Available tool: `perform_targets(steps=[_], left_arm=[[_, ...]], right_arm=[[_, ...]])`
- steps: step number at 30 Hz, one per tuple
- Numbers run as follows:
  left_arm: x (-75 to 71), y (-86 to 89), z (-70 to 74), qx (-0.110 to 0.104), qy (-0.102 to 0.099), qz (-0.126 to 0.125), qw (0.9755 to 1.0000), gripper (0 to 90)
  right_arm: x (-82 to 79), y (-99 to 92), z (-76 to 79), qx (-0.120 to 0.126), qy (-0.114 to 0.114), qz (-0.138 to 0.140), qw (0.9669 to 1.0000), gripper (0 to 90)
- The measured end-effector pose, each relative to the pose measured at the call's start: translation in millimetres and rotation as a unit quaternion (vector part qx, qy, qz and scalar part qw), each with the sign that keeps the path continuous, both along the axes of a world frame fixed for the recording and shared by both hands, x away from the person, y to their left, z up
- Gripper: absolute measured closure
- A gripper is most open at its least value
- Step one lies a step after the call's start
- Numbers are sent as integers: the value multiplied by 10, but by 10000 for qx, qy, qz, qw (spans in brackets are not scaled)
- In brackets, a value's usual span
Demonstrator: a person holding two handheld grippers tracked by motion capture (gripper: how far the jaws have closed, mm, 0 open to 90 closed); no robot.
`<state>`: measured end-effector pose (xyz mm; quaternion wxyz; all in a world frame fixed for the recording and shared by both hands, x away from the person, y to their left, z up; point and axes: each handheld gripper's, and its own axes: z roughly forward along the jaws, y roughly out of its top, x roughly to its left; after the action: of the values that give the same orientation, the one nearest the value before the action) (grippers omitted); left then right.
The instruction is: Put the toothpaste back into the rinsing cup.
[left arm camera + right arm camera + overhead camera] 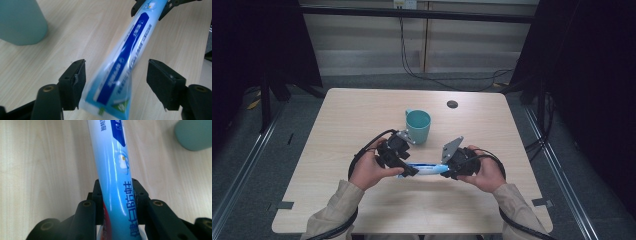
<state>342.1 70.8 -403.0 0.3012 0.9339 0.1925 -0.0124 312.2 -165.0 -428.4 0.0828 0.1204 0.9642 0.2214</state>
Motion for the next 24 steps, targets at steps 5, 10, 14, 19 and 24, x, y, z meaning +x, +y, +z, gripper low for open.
perform_targets(steps=[5, 10, 14, 19, 24], left_arm=[[21, 80, 12, -125, 59, 190, 9997, 284], [33, 179, -1, -273, 121, 343, 9990, 271], [29, 220, -61, -368, 106, 491, 9981, 247], [12, 242, -161, -390, 182, 567, 9975, 247], [1, 219, -250, -433, 263, 581, 9970, 249]], right_arm=[[16, -128, 2, -31, -47, -194, 9998, 708], [23, -221, 22, 72, -89, -396, 9992, 708], [34, -267, 66, 100, -144, -512, 9985, 708], [55, -325, 136, 207, -246, -688, 9971, 708], [65, -329, 183, 311, -304, -832, 9956, 708]])
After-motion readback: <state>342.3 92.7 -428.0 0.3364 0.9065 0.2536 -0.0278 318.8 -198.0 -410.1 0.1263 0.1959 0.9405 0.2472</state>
